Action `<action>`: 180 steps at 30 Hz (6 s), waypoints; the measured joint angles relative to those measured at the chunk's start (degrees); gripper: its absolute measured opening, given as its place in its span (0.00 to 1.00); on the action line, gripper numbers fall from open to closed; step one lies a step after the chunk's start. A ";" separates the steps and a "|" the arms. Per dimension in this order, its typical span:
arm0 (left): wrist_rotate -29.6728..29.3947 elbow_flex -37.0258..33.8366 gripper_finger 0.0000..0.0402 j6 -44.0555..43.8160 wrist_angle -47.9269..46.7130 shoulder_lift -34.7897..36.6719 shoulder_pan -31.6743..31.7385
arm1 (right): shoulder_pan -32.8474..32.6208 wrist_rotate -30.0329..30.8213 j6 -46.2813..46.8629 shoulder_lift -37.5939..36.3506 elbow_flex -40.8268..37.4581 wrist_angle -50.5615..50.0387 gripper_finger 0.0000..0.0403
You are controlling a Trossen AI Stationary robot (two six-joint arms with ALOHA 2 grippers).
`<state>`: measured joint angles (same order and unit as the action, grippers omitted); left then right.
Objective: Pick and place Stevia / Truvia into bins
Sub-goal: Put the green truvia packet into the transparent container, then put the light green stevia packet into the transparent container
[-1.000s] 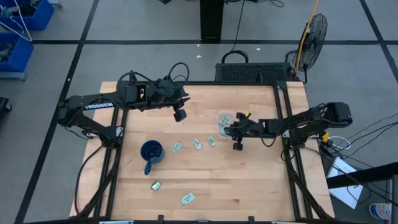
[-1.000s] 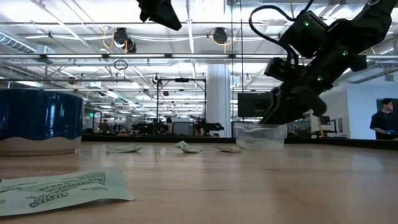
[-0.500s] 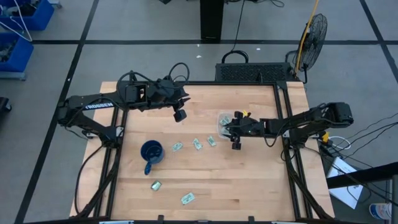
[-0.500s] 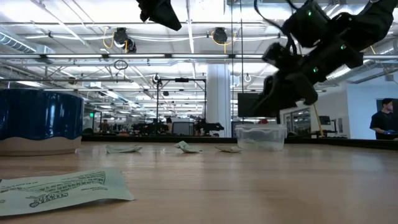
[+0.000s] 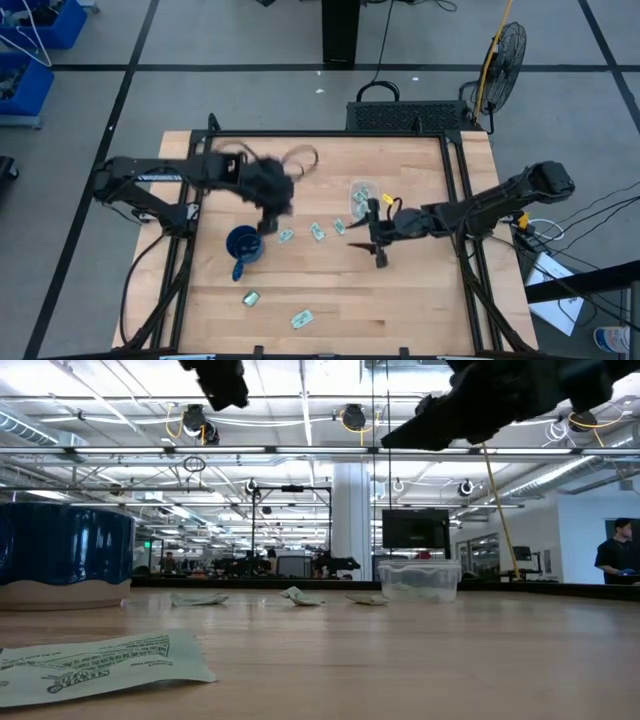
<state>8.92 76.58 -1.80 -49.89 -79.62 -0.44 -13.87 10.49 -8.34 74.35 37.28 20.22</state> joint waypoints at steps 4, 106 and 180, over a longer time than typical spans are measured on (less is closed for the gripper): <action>1.14 -4.87 0.19 -1.68 -0.43 0.03 -9.34 | -2.32 -0.01 2.92 -0.02 0.00 -0.01 0.49; -10.12 -25.06 0.01 -4.56 5.92 -12.88 -35.90 | 2.62 -0.14 -8.87 -0.04 -0.04 3.53 0.49; -16.54 3.71 0.29 22.79 20.31 -31.07 2.23 | -2.29 8.77 25.51 -23.26 -6.49 -36.12 0.49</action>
<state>-7.62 80.29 20.98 -29.58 -110.69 1.79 -16.16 19.27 17.16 51.09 30.79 -15.91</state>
